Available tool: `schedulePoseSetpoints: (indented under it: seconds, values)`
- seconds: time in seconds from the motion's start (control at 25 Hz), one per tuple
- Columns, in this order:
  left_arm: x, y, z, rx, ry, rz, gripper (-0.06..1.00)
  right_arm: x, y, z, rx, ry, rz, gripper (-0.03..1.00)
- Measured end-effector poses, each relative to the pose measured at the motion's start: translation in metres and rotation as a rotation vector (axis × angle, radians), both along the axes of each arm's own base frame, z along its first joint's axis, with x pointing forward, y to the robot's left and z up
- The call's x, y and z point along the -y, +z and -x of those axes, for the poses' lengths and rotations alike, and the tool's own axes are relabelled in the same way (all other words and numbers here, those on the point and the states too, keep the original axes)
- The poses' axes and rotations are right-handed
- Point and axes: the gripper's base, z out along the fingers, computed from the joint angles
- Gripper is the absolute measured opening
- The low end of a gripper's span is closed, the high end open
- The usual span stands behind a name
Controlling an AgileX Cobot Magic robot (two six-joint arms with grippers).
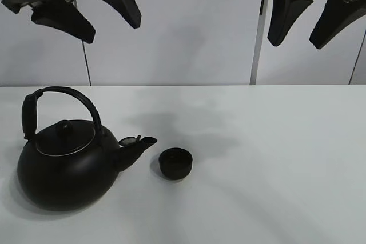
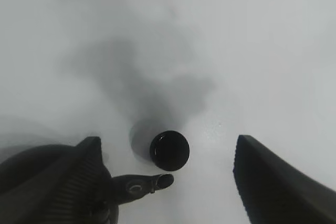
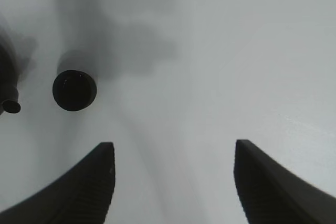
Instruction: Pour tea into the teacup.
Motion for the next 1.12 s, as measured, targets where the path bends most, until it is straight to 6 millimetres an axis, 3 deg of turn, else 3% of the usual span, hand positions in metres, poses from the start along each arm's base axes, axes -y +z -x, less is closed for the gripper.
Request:
schedulePoseSetpoints:
  seconds: [0.16, 0.36, 1.12]
  values:
    - [0.005, -0.011, -0.012, -0.096, -0.003, -0.037, 0.51, 0.000, 0.000, 0.000, 0.000, 0.000, -0.001, 0.45]
    - [-0.013, -0.015, -0.021, -0.149, 0.044, -0.054, 0.51, 0.000, 0.000, 0.000, 0.000, 0.000, -0.001, 0.45]
    - [-0.017, -0.015, -0.022, -0.167, 0.054, -0.064, 0.51, -0.001, 0.001, -0.002, 0.020, -0.002, -0.008, 0.45]
